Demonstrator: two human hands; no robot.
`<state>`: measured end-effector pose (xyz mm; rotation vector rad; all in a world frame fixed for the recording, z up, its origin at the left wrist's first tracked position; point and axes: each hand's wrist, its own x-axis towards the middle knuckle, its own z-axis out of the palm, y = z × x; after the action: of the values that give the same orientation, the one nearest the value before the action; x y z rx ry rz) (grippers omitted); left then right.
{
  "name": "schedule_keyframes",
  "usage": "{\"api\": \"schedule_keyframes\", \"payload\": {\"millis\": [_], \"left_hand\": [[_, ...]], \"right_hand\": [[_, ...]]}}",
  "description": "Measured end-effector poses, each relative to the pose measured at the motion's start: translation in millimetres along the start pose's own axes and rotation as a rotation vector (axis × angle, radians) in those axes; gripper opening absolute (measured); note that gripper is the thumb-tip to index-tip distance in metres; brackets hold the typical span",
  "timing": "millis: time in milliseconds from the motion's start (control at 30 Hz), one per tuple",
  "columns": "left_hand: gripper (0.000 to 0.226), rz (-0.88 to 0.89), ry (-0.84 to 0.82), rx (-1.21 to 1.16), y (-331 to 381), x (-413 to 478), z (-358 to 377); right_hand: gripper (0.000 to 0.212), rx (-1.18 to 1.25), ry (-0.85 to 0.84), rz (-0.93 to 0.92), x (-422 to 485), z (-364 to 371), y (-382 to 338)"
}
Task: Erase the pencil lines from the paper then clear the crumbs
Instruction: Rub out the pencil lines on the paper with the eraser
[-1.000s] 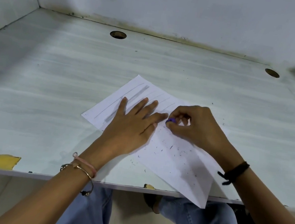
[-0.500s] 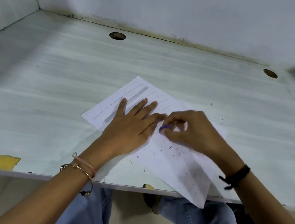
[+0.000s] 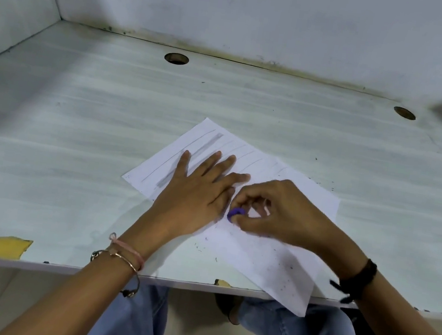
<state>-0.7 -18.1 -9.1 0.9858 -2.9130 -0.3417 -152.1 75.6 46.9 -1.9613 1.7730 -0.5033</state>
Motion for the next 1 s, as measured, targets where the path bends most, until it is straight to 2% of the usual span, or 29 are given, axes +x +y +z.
{"api": "schedule_keyframes", "payload": {"millis": [133, 167, 300, 367, 433, 600, 667, 733, 800, 933, 1000], "left_hand": [[0.047, -0.005, 0.033, -0.057, 0.4, -1.4, 0.3], [0.047, -0.004, 0.037, -0.063, 0.6, -2.0, -0.2], [0.046, -0.012, 0.067, -0.116, -0.3, -0.3, 0.5], [0.045, -0.004, 0.142, -0.136, -1.3, 1.0, 1.0], [0.054, 0.027, 0.242, -0.101, 0.0, 4.7, -0.4], [0.026, 0.037, 0.419, -0.041, 8.8, 27.2, 2.7], [0.029, 0.04, 0.39, -0.11, 8.9, 32.3, 6.2], [0.037, 0.038, 0.273, -0.172, 7.4, 33.9, 8.2], [0.041, 0.022, 0.19, -0.136, 5.1, 34.1, 10.8], [0.046, 0.034, 0.136, -0.037, 7.0, 34.6, 11.0], [0.046, 0.024, 0.125, -0.019, 6.7, 34.2, 10.6]], "right_hand": [[0.005, 0.026, 0.305, 0.194, 9.5, -9.7, 29.1], [0.007, 0.049, 0.334, 0.217, 9.9, -7.3, 31.8], [0.007, 0.18, 0.31, 0.224, 0.6, -3.5, 35.8], [0.003, 0.274, 0.313, 0.239, -5.2, -7.0, 37.8], [0.001, 0.297, 0.314, 0.24, -9.1, -6.7, 38.1], [0.004, 0.283, 0.305, 0.243, -14.3, -3.1, 34.8], [0.006, 0.25, 0.303, 0.242, -12.2, -4.3, 36.2], [0.008, 0.209, 0.339, 0.255, -7.4, -5.2, 36.2], [0.007, 0.151, 0.347, 0.238, -5.1, -2.5, 30.4], [0.004, 0.093, 0.179, 0.089, -14.8, 5.3, 11.6], [0.003, 0.035, 0.242, 0.119, -7.7, -3.7, 21.1]]}}
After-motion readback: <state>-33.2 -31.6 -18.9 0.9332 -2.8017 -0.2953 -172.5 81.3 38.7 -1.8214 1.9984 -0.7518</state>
